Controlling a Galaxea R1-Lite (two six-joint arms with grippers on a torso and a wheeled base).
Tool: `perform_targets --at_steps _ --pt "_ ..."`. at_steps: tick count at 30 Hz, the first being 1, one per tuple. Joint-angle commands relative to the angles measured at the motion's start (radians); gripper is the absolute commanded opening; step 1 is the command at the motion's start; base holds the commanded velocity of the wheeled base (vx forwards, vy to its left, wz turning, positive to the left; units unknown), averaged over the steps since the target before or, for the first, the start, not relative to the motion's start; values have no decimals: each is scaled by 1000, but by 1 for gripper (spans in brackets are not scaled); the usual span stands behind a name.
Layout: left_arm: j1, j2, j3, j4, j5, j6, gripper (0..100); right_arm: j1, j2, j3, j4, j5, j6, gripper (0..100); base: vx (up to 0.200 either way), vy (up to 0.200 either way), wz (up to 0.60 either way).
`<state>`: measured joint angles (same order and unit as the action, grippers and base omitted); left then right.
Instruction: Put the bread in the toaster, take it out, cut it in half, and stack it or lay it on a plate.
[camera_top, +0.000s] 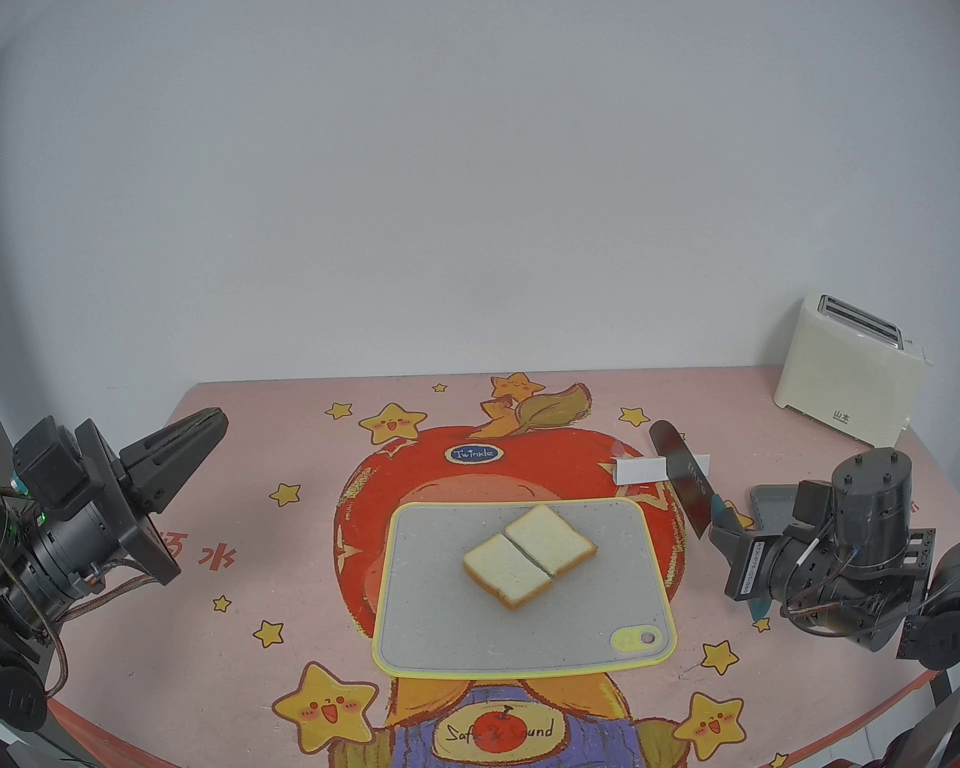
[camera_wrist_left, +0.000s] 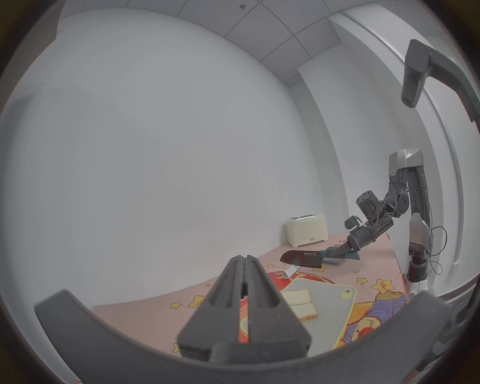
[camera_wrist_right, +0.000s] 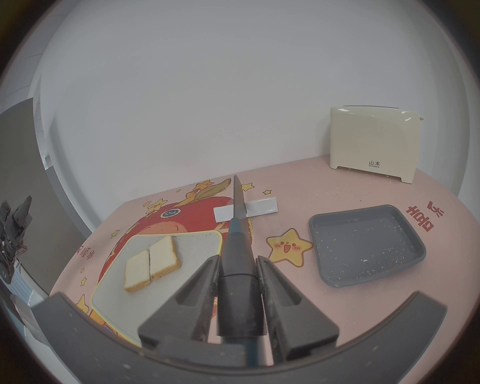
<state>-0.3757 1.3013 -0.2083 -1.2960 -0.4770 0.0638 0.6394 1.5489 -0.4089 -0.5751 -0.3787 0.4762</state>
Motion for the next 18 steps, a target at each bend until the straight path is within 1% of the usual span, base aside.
perform_targets --at_steps 1,18 --pt "0 1 0 0 0 1 0 2 2 2 4 0 1 0 0 0 0" --pt "0 1 1 0 0 1 0 20 17 16 1 0 2 0 0 0 0"
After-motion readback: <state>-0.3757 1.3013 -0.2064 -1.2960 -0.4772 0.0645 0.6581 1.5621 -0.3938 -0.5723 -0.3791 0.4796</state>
